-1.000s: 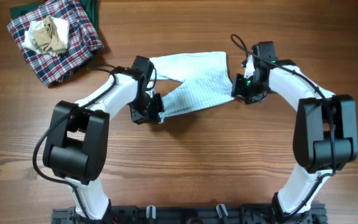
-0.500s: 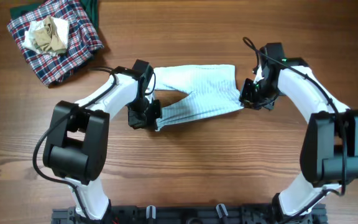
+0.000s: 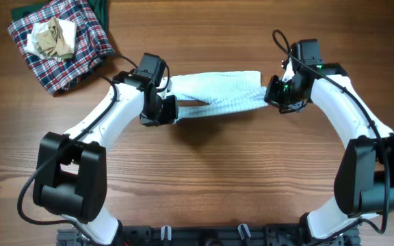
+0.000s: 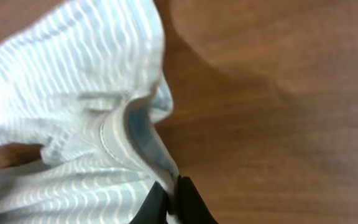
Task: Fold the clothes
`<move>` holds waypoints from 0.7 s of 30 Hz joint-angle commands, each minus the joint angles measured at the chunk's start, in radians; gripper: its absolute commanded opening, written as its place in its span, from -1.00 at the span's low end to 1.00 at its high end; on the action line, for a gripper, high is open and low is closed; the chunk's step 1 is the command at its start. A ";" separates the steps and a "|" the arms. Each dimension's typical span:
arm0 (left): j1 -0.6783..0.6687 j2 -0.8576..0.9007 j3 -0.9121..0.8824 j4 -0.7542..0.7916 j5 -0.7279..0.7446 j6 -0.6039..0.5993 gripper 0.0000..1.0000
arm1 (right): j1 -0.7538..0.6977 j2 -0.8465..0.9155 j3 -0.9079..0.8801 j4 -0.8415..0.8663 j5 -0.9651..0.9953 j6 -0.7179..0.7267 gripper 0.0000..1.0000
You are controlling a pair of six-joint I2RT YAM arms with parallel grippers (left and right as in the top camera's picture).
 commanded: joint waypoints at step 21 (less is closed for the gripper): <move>0.008 -0.013 -0.007 0.332 -0.112 0.047 -0.67 | 0.044 -0.020 0.001 0.201 0.004 0.003 -0.91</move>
